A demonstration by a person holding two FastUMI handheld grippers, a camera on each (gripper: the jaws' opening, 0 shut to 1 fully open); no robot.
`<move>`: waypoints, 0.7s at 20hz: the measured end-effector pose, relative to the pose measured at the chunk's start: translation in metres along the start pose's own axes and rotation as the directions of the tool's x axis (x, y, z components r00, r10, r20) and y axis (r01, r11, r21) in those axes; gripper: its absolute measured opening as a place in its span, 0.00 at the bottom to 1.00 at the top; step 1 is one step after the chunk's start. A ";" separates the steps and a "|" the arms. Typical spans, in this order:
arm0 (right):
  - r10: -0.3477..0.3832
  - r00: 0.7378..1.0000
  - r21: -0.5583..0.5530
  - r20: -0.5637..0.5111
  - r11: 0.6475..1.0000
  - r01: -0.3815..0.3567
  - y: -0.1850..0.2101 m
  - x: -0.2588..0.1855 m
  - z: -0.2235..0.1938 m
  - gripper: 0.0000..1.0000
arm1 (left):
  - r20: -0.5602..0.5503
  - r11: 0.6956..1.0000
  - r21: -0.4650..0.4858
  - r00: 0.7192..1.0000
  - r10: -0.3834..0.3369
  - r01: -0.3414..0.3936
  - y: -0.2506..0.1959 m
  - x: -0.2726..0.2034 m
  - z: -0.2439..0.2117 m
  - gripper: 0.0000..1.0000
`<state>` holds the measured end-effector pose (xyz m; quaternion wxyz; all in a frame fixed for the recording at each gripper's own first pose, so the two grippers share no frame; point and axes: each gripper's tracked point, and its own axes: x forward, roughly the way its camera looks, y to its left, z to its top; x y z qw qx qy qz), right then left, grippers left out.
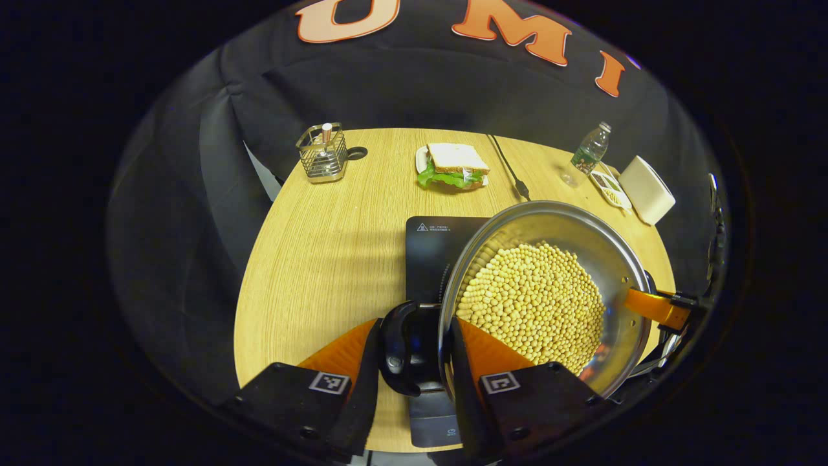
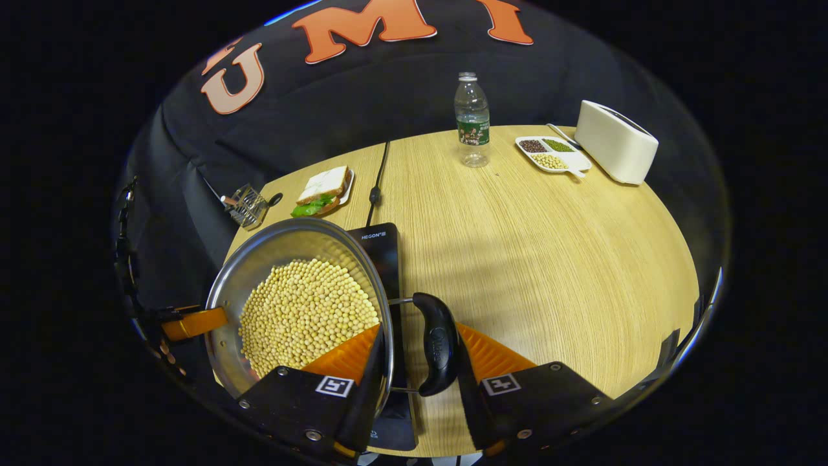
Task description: First push the handle of the pot to place it horizontally, then grasp the pot with both hands and set it on the induction cooktop.
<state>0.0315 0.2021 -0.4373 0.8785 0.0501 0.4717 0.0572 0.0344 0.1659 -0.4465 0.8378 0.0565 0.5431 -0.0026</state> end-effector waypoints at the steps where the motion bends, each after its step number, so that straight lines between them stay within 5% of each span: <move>1: 0.019 1.000 -0.002 0.011 1.000 -0.019 -0.002 -0.004 0.004 0.66 | 0.023 0.999 0.006 0.999 0.036 -0.036 0.000 -0.004 0.005 0.63; 2: 0.019 0.999 -0.014 0.029 1.000 -0.019 -0.008 -0.017 0.013 0.68 | 0.060 0.997 0.015 0.995 0.081 -0.082 0.005 -0.018 0.015 0.68; 3: 0.019 0.998 -0.027 0.052 0.999 -0.018 -0.015 -0.028 0.023 0.92 | 0.102 0.992 0.017 0.987 0.126 -0.129 0.014 -0.035 0.026 0.84; 4: 0.020 0.997 -0.041 0.078 0.999 -0.017 -0.024 -0.042 0.036 0.96 | 0.153 0.988 0.010 0.977 0.152 -0.155 0.019 -0.057 0.043 1.00; 8: 0.037 0.968 -0.092 0.249 0.996 -0.015 -0.052 -0.112 0.110 0.95 | 0.359 0.985 -0.053 0.918 0.170 -0.162 0.008 -0.160 0.111 0.94; 11: 0.056 0.914 -0.104 0.402 0.994 -0.015 -0.064 -0.180 0.168 0.95 | 0.556 0.974 -0.034 0.805 0.206 -0.226 -0.024 -0.240 0.177 0.94; 14: 0.066 0.835 -0.131 0.547 0.991 0.008 -0.078 -0.253 0.216 0.95 | 0.712 0.986 -0.062 0.685 0.151 -0.152 -0.068 -0.327 0.237 0.97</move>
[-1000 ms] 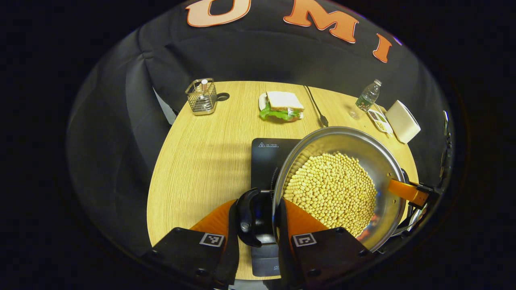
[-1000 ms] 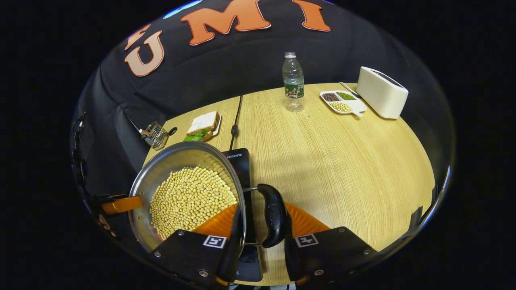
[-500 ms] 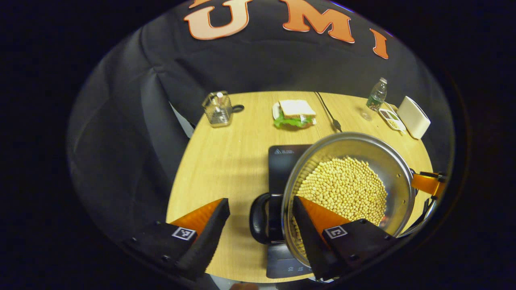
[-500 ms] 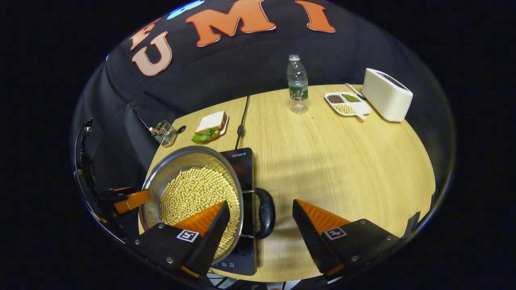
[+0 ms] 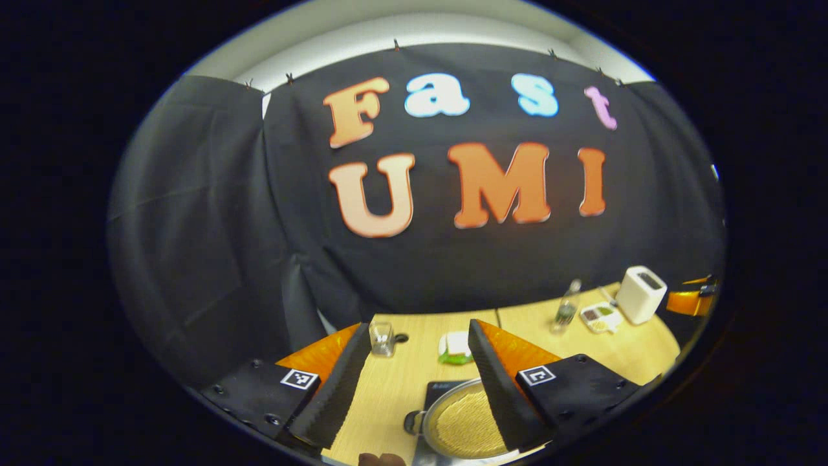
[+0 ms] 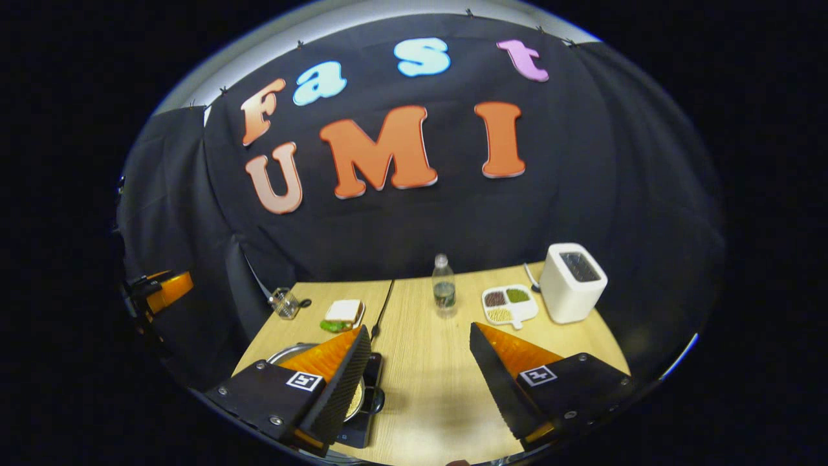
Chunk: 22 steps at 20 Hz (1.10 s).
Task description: First push the handle of the pot to place it horizontally, then grasp the pot with both hands and set it on the induction cooktop.
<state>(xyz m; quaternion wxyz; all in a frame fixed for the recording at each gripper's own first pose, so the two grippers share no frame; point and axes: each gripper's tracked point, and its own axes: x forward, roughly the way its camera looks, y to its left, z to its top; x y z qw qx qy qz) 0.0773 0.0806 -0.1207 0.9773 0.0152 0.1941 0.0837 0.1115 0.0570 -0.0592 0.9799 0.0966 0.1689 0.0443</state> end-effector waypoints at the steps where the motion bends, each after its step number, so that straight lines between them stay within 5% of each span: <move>1: 0.004 0.999 0.006 0.050 1.000 -0.004 -0.003 -0.012 0.021 0.95 | 0.042 0.999 -0.031 0.999 -0.010 0.011 -0.008 -0.010 0.021 0.97; 4: 0.003 0.984 0.038 0.179 0.999 -0.010 -0.014 -0.053 0.074 0.95 | 0.165 0.992 -0.080 0.983 -0.080 0.094 -0.038 -0.040 0.103 0.98; 8: 0.005 0.961 0.102 0.278 0.994 -0.034 -0.018 -0.090 0.106 0.94 | 0.242 0.971 -0.105 0.952 -0.187 0.217 -0.069 -0.070 0.154 1.00; 10: -0.053 0.958 0.120 0.281 0.993 0.019 -0.043 -0.090 0.105 0.94 | 0.266 0.972 -0.081 0.945 -0.192 0.220 -0.071 -0.076 0.167 0.93; 15: -0.107 0.944 0.096 0.311 0.992 0.081 -0.054 -0.101 0.109 0.94 | 0.271 0.972 -0.044 0.939 -0.212 0.232 -0.075 -0.080 0.173 0.93; 17: -0.175 0.928 0.033 0.329 0.984 0.174 -0.075 -0.110 0.109 0.94 | 0.273 0.970 -0.039 0.937 -0.219 0.239 -0.077 -0.079 0.172 0.96; 22: -0.225 0.919 0.093 0.324 0.974 0.206 -0.090 -0.123 0.107 0.93 | 0.238 0.960 -0.061 0.938 -0.253 0.274 -0.084 -0.072 0.164 0.97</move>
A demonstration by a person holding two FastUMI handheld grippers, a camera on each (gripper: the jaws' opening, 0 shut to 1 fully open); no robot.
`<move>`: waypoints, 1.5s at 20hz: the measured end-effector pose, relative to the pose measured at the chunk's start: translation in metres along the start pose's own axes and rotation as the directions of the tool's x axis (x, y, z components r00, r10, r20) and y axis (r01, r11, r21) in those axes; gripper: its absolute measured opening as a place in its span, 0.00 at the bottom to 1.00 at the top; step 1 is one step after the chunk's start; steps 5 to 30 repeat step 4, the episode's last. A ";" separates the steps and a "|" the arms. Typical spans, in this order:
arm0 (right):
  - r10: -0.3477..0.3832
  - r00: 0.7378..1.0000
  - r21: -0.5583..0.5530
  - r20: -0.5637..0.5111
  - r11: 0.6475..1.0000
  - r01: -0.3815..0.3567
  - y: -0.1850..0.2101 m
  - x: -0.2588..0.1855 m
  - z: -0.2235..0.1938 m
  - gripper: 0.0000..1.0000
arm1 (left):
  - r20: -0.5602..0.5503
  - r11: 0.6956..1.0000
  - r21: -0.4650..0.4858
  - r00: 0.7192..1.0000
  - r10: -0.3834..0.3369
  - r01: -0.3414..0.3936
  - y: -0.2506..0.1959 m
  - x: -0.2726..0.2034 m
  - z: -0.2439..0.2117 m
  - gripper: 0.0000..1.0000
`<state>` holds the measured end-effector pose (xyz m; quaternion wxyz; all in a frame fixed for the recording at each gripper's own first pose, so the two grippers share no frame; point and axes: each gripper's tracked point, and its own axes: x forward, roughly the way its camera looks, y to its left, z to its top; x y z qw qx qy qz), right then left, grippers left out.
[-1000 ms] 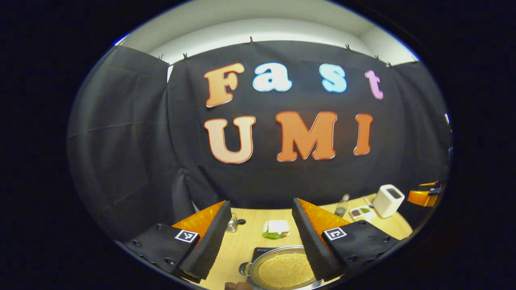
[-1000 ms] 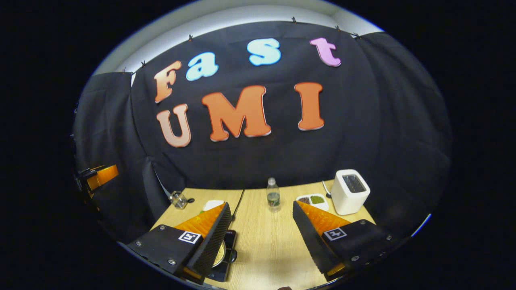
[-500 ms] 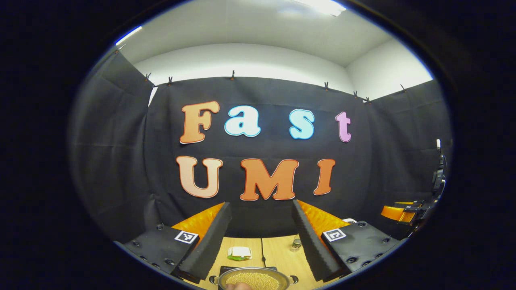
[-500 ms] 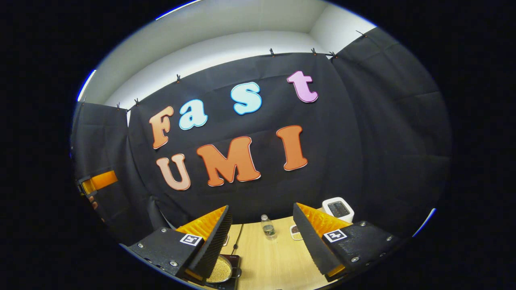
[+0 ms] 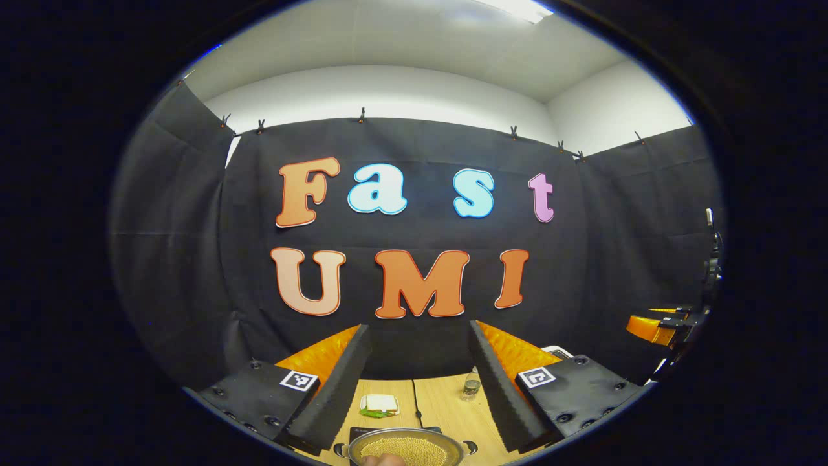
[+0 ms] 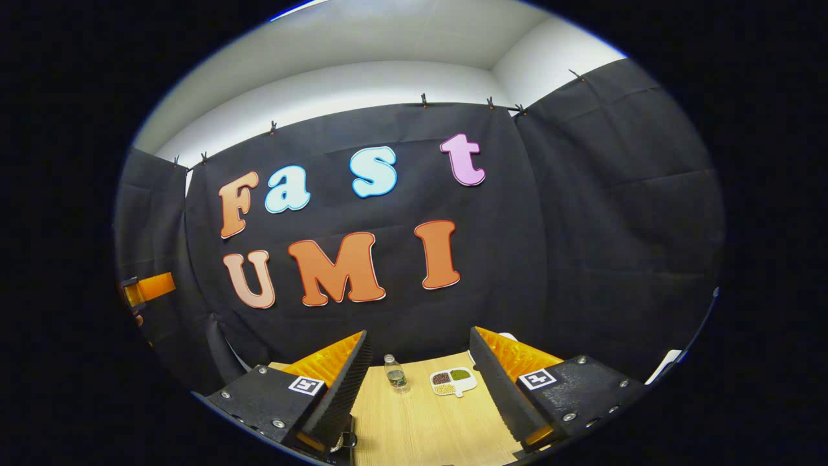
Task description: First push the handle of the pot to place it horizontally, then grasp the pot with both hands and set it on the induction cooktop.
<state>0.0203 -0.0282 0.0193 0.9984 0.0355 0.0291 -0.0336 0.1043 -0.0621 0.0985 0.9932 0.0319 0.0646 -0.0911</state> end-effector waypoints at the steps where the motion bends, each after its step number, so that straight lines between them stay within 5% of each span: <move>1: -0.013 1.000 -0.023 -0.011 1.000 0.012 -0.004 -0.002 -0.003 0.94 | -0.006 1.000 0.000 1.000 -0.005 0.005 -0.003 0.004 -0.002 0.97; 30: -0.014 1.000 -0.051 0.024 0.999 0.015 0.000 -0.010 0.012 0.94 | 0.017 1.000 0.021 1.000 0.012 -0.012 0.004 0.005 0.007 0.97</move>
